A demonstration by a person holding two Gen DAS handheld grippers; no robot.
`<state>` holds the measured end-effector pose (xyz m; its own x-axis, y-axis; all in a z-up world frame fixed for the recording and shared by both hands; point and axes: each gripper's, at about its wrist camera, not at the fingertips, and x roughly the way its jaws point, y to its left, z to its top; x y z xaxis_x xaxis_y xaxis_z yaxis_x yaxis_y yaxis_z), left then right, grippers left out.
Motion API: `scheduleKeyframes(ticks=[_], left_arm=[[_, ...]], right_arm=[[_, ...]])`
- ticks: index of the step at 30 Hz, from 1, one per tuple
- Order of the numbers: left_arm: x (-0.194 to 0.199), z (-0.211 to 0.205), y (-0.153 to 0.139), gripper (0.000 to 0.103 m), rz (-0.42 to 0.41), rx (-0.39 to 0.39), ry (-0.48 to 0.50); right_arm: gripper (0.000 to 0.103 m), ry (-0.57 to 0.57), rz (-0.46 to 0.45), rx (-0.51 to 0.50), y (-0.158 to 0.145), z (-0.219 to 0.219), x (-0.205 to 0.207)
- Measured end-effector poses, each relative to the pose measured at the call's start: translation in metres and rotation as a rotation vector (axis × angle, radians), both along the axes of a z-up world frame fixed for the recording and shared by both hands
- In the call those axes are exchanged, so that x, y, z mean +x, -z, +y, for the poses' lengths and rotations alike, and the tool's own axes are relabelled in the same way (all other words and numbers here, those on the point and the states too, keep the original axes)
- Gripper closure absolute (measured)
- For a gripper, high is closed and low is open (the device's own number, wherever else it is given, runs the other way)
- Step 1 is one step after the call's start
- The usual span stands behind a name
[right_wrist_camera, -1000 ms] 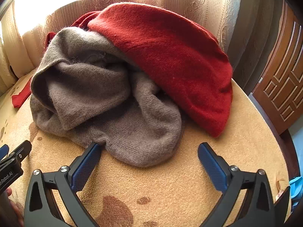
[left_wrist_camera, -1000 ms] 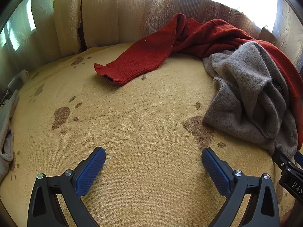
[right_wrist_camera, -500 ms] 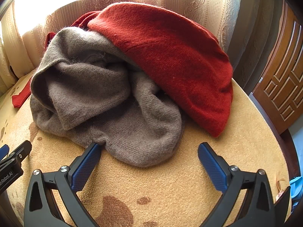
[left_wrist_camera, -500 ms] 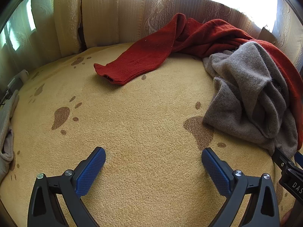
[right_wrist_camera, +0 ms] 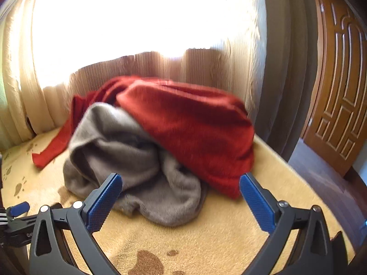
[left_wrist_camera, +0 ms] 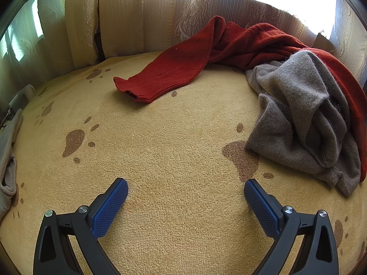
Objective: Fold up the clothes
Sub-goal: 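Move the right tool toward the red and grey sweater heap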
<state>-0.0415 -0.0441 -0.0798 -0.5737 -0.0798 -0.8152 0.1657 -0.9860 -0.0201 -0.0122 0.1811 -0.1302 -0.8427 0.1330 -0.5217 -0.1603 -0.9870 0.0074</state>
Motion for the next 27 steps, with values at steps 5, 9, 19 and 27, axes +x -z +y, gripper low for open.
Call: scheduleKeyframes(ticks=[5, 9, 19, 27], left_arm=[[0.000, 0.000, 0.000, 0.000, 0.000, 0.000, 0.000], [0.000, 0.000, 0.000, 0.000, 0.000, 0.000, 0.000], [0.000, 0.000, 0.000, 0.000, 0.000, 0.001, 0.000], [0.000, 0.000, 0.000, 0.000, 0.000, 0.001, 0.000]], right_arm=[[0.000, -0.009, 0.134, 0.006, -0.025, 0.006, 0.012], [0.000, -0.056, 0.260, -0.126, -0.030, 0.011, 0.038], [0.000, -0.138, 0.272, -0.098, -0.045, 0.004, 0.041], [0.000, -0.157, 0.100, 0.180, -0.018, -0.048, 0.018]])
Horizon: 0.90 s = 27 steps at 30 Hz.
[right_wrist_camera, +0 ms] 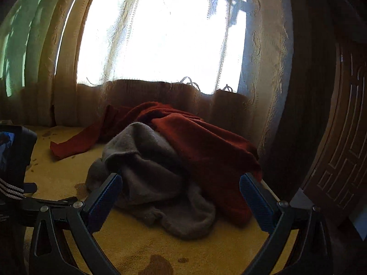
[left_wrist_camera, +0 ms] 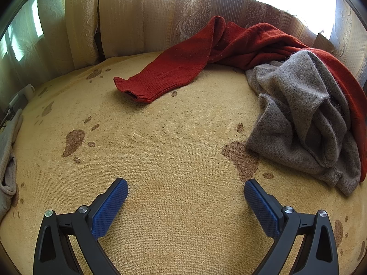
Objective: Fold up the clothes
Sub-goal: 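Move the right tool toward the red and grey sweater heap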
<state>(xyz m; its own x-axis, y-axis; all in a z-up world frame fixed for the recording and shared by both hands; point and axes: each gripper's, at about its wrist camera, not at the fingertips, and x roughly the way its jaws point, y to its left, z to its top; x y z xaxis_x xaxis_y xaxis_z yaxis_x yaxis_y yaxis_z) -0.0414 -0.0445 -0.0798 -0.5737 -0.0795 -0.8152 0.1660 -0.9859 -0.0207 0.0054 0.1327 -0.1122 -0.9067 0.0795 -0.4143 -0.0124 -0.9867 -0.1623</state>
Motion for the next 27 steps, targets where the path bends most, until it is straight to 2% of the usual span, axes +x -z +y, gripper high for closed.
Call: scheduleKeyframes(ticks=[3, 9, 17, 20, 22, 27], left_arm=[[0.000, 0.000, 0.000, 0.000, 0.000, 0.000, 0.000], [0.000, 0.000, 0.000, 0.000, 0.000, 0.000, 0.000], [0.000, 0.000, 0.000, 0.000, 0.000, 0.000, 0.000], [0.000, 0.000, 0.000, 0.000, 0.000, 0.000, 0.000], [0.000, 0.000, 0.000, 0.000, 0.000, 0.000, 0.000], [0.000, 0.000, 0.000, 0.000, 0.000, 0.000, 0.000]], right_arm=[[0.000, 0.022, -0.061, 0.029, 0.011, -0.003, -0.010], [0.000, 0.056, -0.070, 0.007, 0.009, 0.008, -0.010], [0.000, 0.053, 0.046, -0.091, -0.018, 0.022, 0.008], [0.000, 0.076, 0.047, -0.095, -0.019, 0.023, 0.006], [0.000, 0.069, 0.098, -0.085, -0.023, 0.021, 0.013], [0.000, 0.063, 0.304, 0.041, -0.040, 0.000, 0.044]])
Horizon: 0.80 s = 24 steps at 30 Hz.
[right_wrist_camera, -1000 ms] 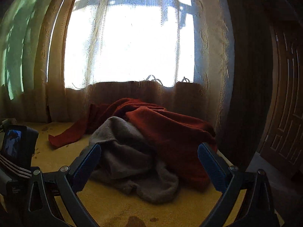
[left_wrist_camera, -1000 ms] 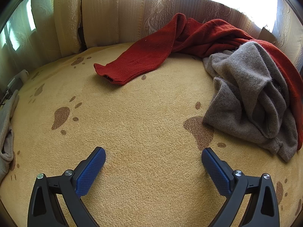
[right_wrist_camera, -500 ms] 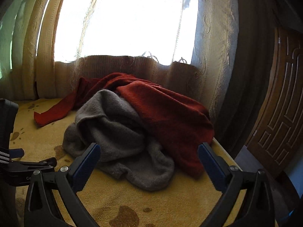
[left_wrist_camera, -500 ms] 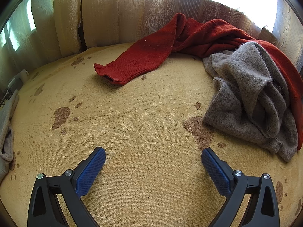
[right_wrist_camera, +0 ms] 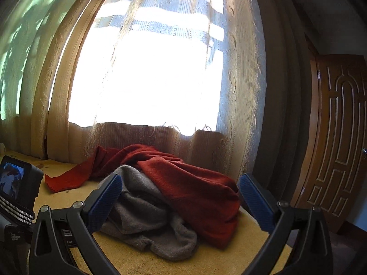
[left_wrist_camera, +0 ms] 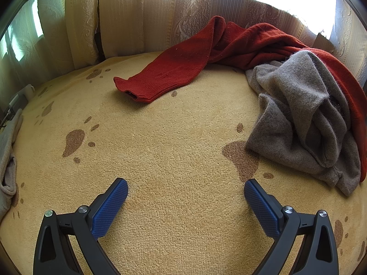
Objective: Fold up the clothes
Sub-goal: 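Move the right tool toward the red and grey sweater heap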
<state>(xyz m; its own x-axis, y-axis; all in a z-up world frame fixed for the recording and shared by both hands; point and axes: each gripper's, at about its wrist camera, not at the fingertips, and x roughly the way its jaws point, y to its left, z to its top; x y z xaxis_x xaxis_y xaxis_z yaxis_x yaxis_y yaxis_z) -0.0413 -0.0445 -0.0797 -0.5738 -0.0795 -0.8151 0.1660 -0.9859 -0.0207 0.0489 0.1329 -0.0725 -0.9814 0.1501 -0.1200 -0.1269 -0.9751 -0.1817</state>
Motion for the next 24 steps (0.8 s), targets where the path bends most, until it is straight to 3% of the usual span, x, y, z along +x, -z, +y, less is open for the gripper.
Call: scheduleKeyframes(ticks=[3, 7, 12, 14, 17, 20, 24], left_arm=[[0.000, 0.000, 0.000, 0.000, 0.000, 0.000, 0.000], [0.000, 0.000, 0.000, 0.000, 0.000, 0.000, 0.000], [0.000, 0.001, 0.000, 0.000, 0.000, 0.000, 0.000], [0.000, 0.000, 0.000, 0.000, 0.000, 0.000, 0.000], [0.000, 0.000, 0.000, 0.000, 0.000, 0.000, 0.000], [0.000, 0.000, 0.000, 0.000, 0.000, 0.000, 0.000], [-0.001, 0.000, 0.000, 0.000, 0.000, 0.000, 0.000]], right_arm=[[0.000, 0.021, -0.015, 0.029, 0.000, -0.006, -0.006], [0.000, 0.004, -0.090, -0.037, 0.001, 0.003, -0.016], [0.000, -0.012, -0.089, -0.077, -0.003, 0.009, -0.013], [0.000, -0.039, -0.049, -0.110, -0.008, 0.012, -0.005], [0.000, -0.124, 0.081, -0.174, -0.020, 0.018, 0.018], [0.000, -0.135, 0.175, -0.192, -0.024, 0.022, 0.026], [0.000, -0.099, 0.055, -0.195, -0.019, 0.025, -0.006]])
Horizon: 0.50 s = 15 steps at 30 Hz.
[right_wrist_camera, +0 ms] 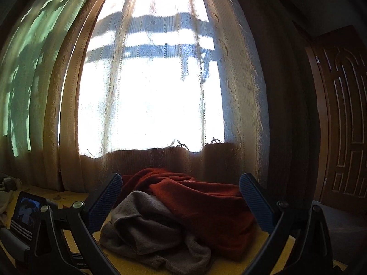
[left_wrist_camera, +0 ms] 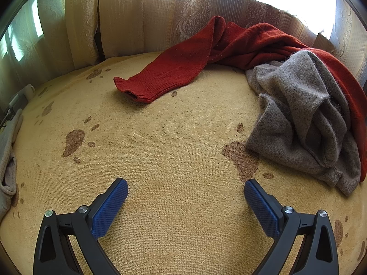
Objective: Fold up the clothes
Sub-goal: 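Move the right tool toward the red and grey sweater heap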
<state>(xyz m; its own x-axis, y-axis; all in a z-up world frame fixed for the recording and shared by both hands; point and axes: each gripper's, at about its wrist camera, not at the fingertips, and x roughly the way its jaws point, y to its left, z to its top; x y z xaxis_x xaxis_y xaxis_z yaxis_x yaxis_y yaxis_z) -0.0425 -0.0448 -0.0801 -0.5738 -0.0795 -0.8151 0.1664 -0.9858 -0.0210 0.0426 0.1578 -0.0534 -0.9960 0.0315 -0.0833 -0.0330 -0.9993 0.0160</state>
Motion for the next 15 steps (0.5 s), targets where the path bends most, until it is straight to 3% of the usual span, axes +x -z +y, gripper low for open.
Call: scheduleKeyframes(ticks=[2, 3, 8, 10, 12, 15], left_arm=[[0.000, 0.000, 0.000, 0.000, 0.000, 0.000, 0.000], [0.000, 0.000, 0.000, 0.000, 0.000, 0.000, 0.000], [0.000, 0.001, 0.000, 0.000, 0.000, 0.000, 0.000], [0.000, 0.001, 0.000, 0.000, 0.000, 0.000, 0.000], [0.000, 0.001, 0.000, 0.000, 0.000, 0.000, 0.000], [-0.001, 0.002, 0.000, 0.000, 0.000, 0.000, 0.000]], right_arm=[[0.000, 0.035, -0.028, 0.002, 0.004, 0.005, -0.007], [0.000, 0.064, 0.000, 0.001, 0.004, 0.008, -0.004], [0.000, 0.120, 0.272, 0.107, 0.003, 0.001, 0.027], [0.000, 0.031, 0.186, 0.177, 0.016, 0.001, 0.007], [0.000, 0.003, 0.049, 0.159, 0.020, 0.001, -0.015], [0.000, -0.013, 0.100, 0.102, 0.017, 0.006, -0.003]])
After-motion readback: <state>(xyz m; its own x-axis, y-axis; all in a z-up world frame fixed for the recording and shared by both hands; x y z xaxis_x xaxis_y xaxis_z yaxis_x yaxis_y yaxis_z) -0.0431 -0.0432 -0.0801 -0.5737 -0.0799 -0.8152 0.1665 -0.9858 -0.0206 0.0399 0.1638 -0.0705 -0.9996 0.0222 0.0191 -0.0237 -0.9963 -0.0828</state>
